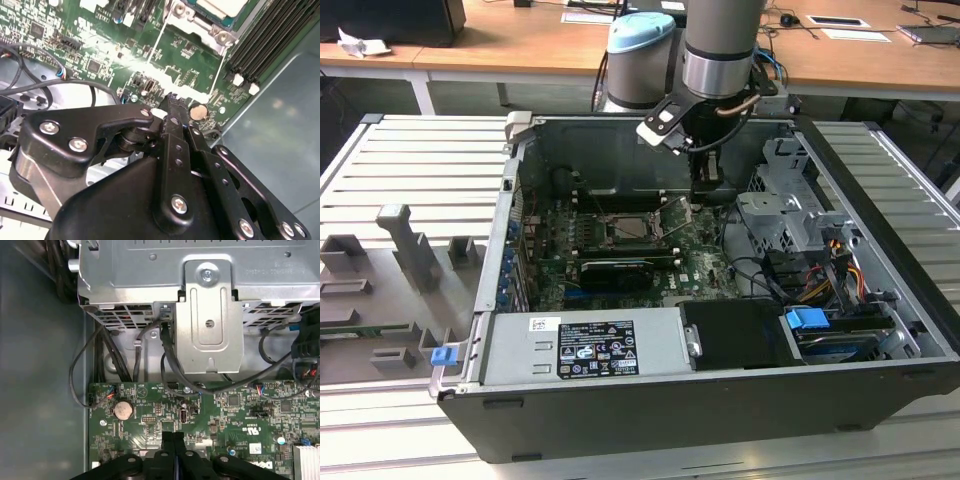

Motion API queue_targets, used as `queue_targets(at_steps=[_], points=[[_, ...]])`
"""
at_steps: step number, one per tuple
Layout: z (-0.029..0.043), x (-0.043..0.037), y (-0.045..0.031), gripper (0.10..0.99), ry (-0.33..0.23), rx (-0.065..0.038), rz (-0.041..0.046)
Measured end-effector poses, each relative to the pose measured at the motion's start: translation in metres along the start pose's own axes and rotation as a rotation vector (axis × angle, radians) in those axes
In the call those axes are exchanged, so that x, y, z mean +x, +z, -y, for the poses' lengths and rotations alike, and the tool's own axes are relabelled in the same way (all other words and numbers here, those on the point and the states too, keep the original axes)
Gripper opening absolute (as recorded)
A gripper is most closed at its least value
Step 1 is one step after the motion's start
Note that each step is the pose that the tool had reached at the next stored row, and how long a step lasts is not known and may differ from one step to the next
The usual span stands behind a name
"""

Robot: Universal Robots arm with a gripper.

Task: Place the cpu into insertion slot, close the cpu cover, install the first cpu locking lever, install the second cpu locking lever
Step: 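Close the cpu cover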

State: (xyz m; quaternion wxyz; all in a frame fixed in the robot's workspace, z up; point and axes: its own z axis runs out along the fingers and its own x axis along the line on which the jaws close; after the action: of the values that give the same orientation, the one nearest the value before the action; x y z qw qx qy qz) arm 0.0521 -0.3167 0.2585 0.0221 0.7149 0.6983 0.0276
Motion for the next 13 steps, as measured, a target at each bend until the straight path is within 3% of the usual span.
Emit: queue_targets(at_steps=[5,13], points=[[-0.0074,0.0012,0.0072,0.106,0.0,0.0,0.0001],[-0.0075,0.0021,0.016,0.106,0.0,0.0,0.0001]])
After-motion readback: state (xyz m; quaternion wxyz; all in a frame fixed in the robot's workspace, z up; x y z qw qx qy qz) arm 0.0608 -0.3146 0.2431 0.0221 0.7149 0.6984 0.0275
